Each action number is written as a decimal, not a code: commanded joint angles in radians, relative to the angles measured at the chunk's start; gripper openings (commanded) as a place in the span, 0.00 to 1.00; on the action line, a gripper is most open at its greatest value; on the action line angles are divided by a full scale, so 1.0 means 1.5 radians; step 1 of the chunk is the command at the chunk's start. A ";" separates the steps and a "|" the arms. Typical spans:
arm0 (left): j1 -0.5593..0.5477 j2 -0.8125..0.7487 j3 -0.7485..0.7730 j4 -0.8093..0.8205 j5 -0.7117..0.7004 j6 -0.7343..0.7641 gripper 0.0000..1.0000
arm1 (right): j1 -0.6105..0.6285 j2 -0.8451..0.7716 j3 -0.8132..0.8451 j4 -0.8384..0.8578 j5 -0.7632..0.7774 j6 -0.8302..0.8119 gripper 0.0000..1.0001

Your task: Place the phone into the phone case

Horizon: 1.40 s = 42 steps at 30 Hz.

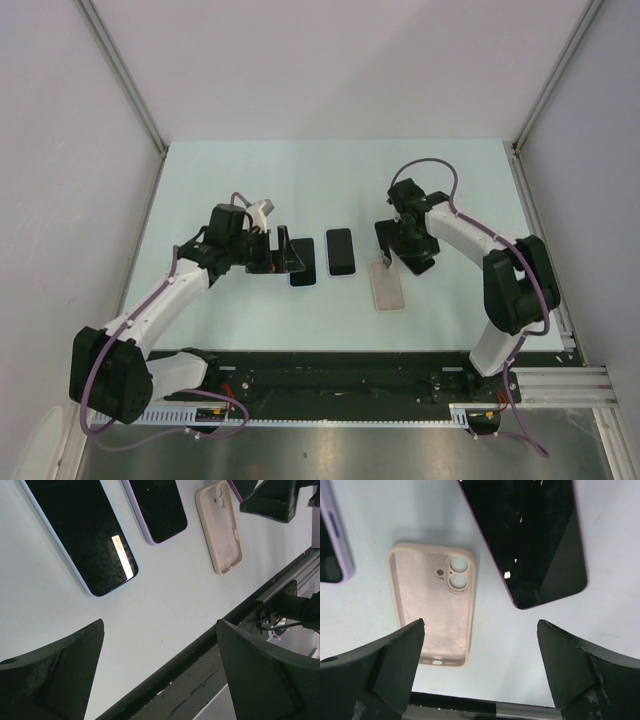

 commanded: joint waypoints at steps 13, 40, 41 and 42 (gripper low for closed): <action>-0.001 -0.029 0.027 0.007 -0.011 0.015 0.99 | -0.144 -0.045 0.019 0.159 0.018 -0.119 0.94; 0.009 -0.022 0.029 0.006 -0.009 0.017 1.00 | -0.073 0.092 0.011 0.200 -0.021 -0.333 1.00; 0.009 -0.021 0.029 0.006 -0.007 0.018 1.00 | -0.075 0.093 0.011 0.197 -0.025 -0.335 1.00; 0.009 -0.020 0.029 0.006 -0.006 0.017 1.00 | -0.075 0.096 0.011 0.195 -0.031 -0.336 1.00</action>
